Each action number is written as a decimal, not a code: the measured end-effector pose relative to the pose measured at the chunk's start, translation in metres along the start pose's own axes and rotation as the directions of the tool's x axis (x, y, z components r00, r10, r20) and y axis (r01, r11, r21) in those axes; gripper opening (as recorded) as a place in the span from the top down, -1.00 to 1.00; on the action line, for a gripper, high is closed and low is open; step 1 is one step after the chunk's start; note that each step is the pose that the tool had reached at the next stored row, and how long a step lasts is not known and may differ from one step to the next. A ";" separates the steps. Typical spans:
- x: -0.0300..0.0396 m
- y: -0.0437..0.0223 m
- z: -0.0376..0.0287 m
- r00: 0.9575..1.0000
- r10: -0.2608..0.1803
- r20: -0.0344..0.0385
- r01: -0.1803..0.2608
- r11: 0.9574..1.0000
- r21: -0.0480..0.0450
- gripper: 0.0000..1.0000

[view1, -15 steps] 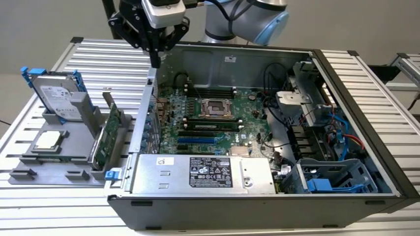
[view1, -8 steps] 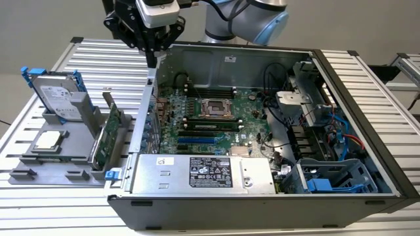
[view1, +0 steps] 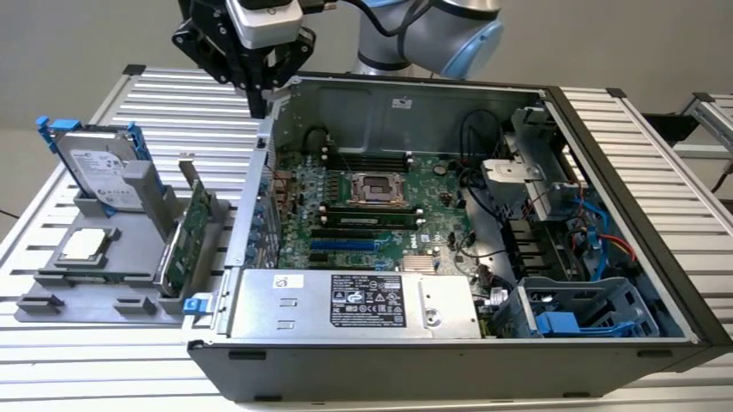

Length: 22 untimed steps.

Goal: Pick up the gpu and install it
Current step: 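Reach for the gpu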

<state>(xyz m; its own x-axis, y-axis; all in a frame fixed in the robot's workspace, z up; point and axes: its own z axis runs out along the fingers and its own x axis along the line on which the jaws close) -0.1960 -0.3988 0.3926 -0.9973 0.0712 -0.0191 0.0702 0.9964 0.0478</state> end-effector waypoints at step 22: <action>0.0201 -0.0014 -0.0005 1.000 0.000 0.000 0.000 1.000 0.000 1.00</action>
<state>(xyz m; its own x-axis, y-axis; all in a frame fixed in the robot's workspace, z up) -0.2161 -0.3988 0.3926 -0.9973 0.0712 -0.0190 0.0702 0.9964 0.0478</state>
